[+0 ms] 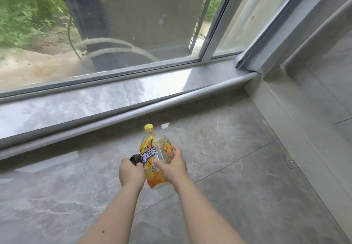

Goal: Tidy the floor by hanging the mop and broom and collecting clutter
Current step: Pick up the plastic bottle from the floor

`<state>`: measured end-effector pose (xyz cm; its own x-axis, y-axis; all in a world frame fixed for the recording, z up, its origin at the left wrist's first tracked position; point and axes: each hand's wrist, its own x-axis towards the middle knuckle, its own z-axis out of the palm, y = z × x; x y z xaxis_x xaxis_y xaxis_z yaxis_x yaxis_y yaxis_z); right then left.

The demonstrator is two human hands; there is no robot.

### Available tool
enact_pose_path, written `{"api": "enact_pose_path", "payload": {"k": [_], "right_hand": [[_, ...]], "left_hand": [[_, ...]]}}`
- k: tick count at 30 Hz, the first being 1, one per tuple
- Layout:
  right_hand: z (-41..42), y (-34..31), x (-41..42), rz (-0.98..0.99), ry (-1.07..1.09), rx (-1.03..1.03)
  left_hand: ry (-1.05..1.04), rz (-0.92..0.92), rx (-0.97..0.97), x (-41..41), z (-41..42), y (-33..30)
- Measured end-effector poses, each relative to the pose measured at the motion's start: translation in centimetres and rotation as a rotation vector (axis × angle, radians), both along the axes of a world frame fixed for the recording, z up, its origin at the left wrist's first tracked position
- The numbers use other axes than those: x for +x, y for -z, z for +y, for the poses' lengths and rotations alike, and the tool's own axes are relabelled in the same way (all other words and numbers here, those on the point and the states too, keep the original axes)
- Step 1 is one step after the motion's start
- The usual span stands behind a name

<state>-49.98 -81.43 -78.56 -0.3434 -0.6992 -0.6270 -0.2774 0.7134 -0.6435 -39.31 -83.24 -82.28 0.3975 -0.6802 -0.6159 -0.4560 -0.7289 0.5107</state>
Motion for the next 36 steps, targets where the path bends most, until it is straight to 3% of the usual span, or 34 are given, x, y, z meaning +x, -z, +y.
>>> {"api": "enact_pose_path", "payload": {"k": [11,21,29,36], "right_hand": [[-3.5,-15.0,7.1,-0.115,-0.253,-0.158],[-0.8,-21.8,25.7,-0.267,-0.646,-0.166],[12.5,-22.0,43.6,-0.299,-0.999,-0.09],[31.5,-21.9,56.5,-0.3,-1.291,-0.026]], "left_hand": [[-0.353,0.039,-0.233,7.9,-0.5,-15.5],[-0.789,-0.053,-0.367,25.2,6.8,-22.4],[-1.162,-0.117,-0.343,40.4,23.3,-22.1],[-1.473,-0.15,-0.325,50.4,43.8,-21.2]]}}
